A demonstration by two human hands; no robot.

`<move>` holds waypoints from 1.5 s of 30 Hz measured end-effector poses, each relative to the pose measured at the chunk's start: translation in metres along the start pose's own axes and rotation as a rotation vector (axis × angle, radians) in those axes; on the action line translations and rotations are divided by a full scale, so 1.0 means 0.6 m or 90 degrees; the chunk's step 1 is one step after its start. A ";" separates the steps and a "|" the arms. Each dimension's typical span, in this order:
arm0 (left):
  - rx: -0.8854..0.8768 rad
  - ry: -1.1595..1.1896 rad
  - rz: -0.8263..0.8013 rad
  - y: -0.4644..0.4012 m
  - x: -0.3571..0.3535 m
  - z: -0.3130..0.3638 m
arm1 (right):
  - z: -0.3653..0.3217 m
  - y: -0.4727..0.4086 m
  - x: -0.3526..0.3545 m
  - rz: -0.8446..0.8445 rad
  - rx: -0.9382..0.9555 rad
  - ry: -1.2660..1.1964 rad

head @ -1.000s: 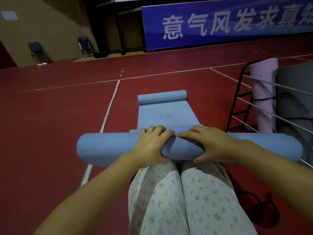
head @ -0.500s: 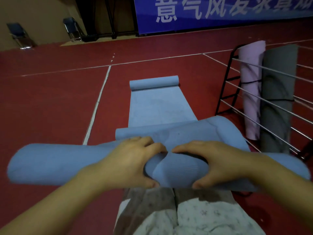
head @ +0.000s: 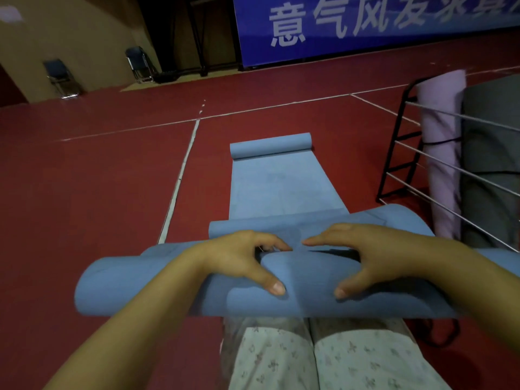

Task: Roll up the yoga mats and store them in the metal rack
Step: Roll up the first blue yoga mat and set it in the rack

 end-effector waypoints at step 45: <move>0.063 -0.143 0.145 -0.041 0.100 0.028 | -0.017 -0.050 0.064 0.128 0.072 0.037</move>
Point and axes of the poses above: each hand's wrist, its own y-axis away from the middle knuckle, its own x-axis out of the back of the hand, z = x × y, the point moved 8 cm from there along -y, towards the middle knuckle, and after that the axes turned 14 degrees about -y, right-handed, at the moved point
